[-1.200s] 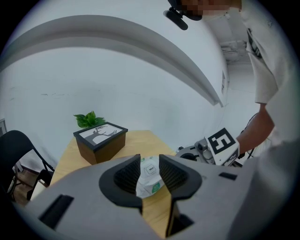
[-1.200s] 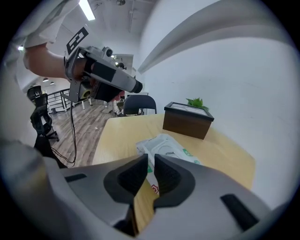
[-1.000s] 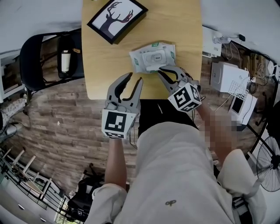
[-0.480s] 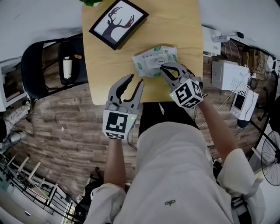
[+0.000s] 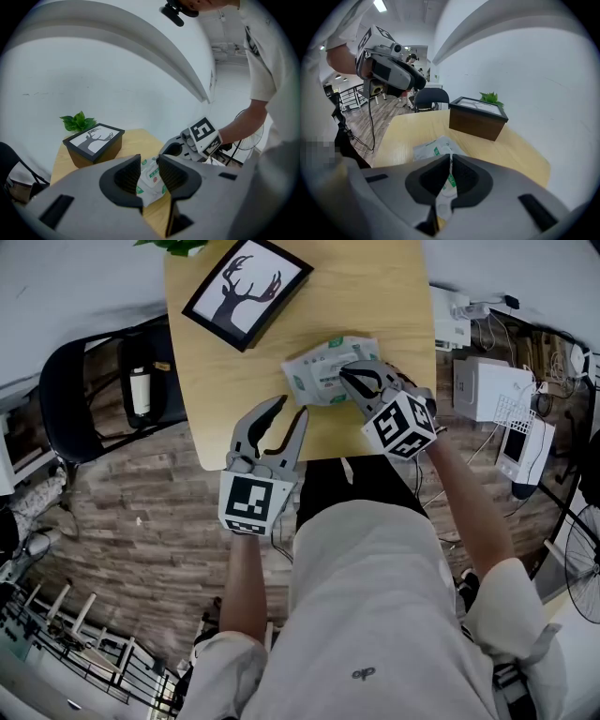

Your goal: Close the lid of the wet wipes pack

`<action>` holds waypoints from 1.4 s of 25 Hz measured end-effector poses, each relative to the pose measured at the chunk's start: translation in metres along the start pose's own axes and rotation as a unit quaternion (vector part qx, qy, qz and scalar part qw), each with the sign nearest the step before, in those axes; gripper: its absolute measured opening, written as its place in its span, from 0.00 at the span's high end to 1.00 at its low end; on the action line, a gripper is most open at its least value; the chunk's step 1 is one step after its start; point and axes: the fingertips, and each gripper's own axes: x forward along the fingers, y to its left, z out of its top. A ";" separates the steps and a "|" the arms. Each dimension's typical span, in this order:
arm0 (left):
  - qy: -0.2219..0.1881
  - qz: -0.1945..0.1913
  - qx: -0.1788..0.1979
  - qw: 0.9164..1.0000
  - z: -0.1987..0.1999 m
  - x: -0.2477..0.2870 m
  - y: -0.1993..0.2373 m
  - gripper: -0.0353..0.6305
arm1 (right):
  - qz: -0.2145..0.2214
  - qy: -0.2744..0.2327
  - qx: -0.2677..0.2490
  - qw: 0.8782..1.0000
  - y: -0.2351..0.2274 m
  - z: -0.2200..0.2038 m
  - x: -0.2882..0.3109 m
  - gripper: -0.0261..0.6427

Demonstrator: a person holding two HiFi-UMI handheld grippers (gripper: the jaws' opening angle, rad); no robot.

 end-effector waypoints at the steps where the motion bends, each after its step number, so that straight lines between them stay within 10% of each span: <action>1: 0.002 -0.002 0.001 1.000 0.000 0.001 0.001 0.77 | 0.000 0.001 0.002 1.000 -0.001 0.000 0.001 0.94; 35: 0.022 -0.026 0.015 0.999 -0.005 0.012 0.021 0.77 | -0.005 0.061 -0.013 0.998 -0.017 -0.016 0.046 0.96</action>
